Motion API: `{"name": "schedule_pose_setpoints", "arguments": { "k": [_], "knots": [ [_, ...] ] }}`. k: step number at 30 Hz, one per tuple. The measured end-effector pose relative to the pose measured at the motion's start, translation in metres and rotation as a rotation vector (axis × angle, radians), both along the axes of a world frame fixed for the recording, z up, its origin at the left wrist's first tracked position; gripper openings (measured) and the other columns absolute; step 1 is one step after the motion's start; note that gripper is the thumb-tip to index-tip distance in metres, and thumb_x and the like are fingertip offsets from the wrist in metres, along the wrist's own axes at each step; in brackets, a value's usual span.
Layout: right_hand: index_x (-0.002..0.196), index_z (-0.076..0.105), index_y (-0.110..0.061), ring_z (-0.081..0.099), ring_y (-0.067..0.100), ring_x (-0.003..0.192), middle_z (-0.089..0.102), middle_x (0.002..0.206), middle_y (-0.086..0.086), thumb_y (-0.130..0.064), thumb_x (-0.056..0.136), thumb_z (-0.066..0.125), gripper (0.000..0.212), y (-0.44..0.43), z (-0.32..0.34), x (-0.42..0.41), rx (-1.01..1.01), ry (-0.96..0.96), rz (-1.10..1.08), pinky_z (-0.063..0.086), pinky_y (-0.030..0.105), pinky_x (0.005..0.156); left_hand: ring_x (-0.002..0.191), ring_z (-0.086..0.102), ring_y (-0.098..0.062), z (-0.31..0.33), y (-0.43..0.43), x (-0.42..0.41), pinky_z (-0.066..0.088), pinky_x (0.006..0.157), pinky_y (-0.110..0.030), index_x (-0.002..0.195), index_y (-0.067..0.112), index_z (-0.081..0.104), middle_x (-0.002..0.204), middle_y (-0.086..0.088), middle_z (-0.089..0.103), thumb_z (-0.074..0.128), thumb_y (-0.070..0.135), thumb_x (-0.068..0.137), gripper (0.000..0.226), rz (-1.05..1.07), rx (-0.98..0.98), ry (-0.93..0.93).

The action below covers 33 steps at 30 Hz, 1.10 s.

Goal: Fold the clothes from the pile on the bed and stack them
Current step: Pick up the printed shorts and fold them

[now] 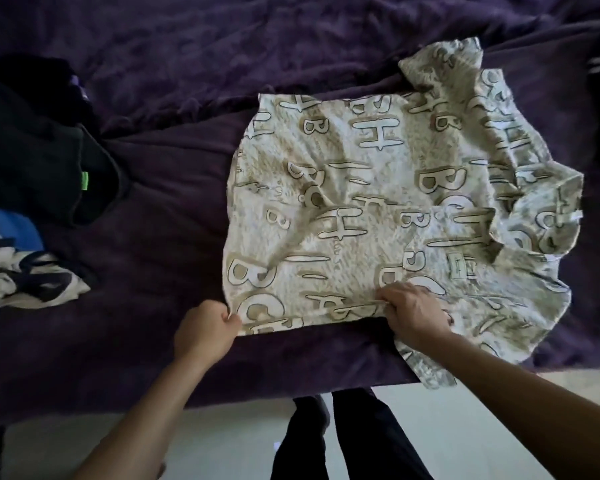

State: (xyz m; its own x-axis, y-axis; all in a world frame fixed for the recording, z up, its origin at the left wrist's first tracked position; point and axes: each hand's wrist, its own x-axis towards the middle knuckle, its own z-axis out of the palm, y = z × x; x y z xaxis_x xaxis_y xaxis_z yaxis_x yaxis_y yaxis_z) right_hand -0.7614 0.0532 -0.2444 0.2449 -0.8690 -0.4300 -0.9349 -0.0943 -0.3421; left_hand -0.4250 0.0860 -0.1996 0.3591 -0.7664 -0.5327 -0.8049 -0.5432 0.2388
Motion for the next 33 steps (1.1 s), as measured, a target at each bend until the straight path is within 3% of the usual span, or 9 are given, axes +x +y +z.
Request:
{"name": "schedule_pose_setpoints", "arguments": {
  "k": [2, 5, 8, 11, 13, 20, 23, 28, 33],
  "knots": [
    [0.110, 0.069, -0.015, 0.056, 0.030, 0.113, 0.065, 0.119, 0.003, -0.012, 0.077, 0.065, 0.033, 0.020, 0.006, -0.002, -0.044, -0.003, -0.013, 0.044, 0.040, 0.091, 0.067, 0.061, -0.032, -0.004, 0.016, 0.015, 0.043, 0.056, -0.031, 0.058, 0.011, 0.050, 0.062, -0.006, 0.060, 0.061, 0.037, 0.085, 0.039, 0.017, 0.140, -0.125],
    [0.108, 0.070, -0.010, 0.059, 0.036, 0.107, 0.064, 0.118, 0.010, 0.000, 0.072, 0.071, 0.037, 0.044, 0.016, -0.028, -0.232, -0.038, -0.148, 0.048, 0.046, 0.083, 0.079, 0.062, -0.033, -0.006, 0.023, 0.015, 0.048, 0.064, -0.035, 0.073, 0.018, 0.053, 0.082, -0.007, 0.064, 0.062, 0.033, 0.086, 0.022, 0.020, -0.018, -0.211],
    [0.111, 0.068, -0.007, 0.056, 0.039, 0.110, 0.061, 0.122, 0.015, 0.007, 0.074, 0.062, 0.039, 0.057, 0.024, -0.077, -0.280, -0.009, -0.349, 0.050, 0.049, 0.083, 0.077, 0.060, -0.031, 0.000, 0.017, -0.022, 0.046, 0.059, -0.035, 0.077, 0.019, 0.056, 0.082, -0.003, 0.062, 0.062, 0.023, 0.084, 0.010, -0.100, -0.201, -0.101],
    [0.117, 0.063, -0.011, 0.052, 0.035, 0.116, 0.057, 0.127, 0.012, -0.004, 0.084, 0.056, 0.035, 0.056, 0.030, -0.129, -0.171, 0.090, -0.627, 0.046, 0.044, 0.087, 0.068, 0.059, -0.023, 0.010, 0.025, -0.092, 0.039, 0.054, -0.029, 0.071, 0.020, 0.057, 0.069, 0.004, 0.062, 0.063, 0.026, 0.083, 0.015, -0.307, -0.217, 0.072],
    [0.120, 0.061, -0.013, 0.052, 0.035, 0.114, 0.057, 0.124, 0.013, -0.010, 0.086, 0.056, 0.035, 0.046, 0.030, -0.157, -0.120, 0.154, -0.687, 0.045, 0.043, 0.087, 0.078, 0.061, -0.022, 0.010, 0.037, -0.144, 0.041, 0.062, -0.031, 0.077, 0.021, 0.062, 0.079, 0.003, 0.066, 0.061, 0.035, 0.086, 0.017, -0.490, -0.178, 0.154],
    [0.135, 0.045, -0.023, 0.042, 0.030, 0.125, 0.048, 0.136, 0.007, -0.026, 0.085, 0.063, 0.053, -0.048, 0.016, -0.211, -0.291, 0.178, -0.489, 0.044, 0.047, 0.090, 0.112, 0.044, -0.024, -0.030, 0.051, -0.279, 0.040, 0.091, -0.038, 0.124, 0.022, 0.052, 0.121, -0.003, 0.048, 0.062, 0.046, 0.082, 0.049, -0.865, -0.157, 0.208],
    [0.122, 0.059, -0.029, 0.054, 0.033, 0.114, 0.060, 0.124, 0.010, -0.032, 0.085, 0.062, 0.037, -0.069, 0.000, -0.238, -0.130, 0.236, -0.343, 0.045, 0.041, 0.085, 0.112, 0.039, -0.024, -0.049, 0.051, -0.303, 0.033, 0.097, -0.038, 0.117, 0.025, 0.058, 0.121, -0.002, 0.048, 0.058, 0.030, 0.088, 0.030, -0.905, -0.129, 0.108],
    [0.112, 0.067, -0.022, 0.059, 0.040, 0.102, 0.065, 0.111, 0.020, -0.032, 0.087, 0.059, 0.027, -0.060, 0.002, -0.323, -0.070, 0.330, -0.545, 0.048, 0.045, 0.083, 0.110, 0.042, -0.021, -0.054, 0.061, -0.312, 0.031, 0.095, -0.034, 0.115, 0.021, 0.061, 0.114, 0.003, 0.052, 0.049, 0.025, 0.090, 0.028, -0.851, -0.114, 0.122],
    [0.121, 0.060, -0.012, 0.050, 0.040, 0.108, 0.055, 0.124, 0.018, -0.015, 0.074, 0.073, 0.049, -0.041, 0.017, -0.309, -0.369, 0.199, -0.186, 0.045, 0.051, 0.080, 0.113, 0.043, -0.018, -0.041, 0.061, -0.314, 0.031, 0.094, -0.033, 0.110, 0.026, 0.059, 0.115, 0.005, 0.051, 0.049, 0.037, 0.091, 0.024, -0.857, -0.051, 0.096]
  ]
}}
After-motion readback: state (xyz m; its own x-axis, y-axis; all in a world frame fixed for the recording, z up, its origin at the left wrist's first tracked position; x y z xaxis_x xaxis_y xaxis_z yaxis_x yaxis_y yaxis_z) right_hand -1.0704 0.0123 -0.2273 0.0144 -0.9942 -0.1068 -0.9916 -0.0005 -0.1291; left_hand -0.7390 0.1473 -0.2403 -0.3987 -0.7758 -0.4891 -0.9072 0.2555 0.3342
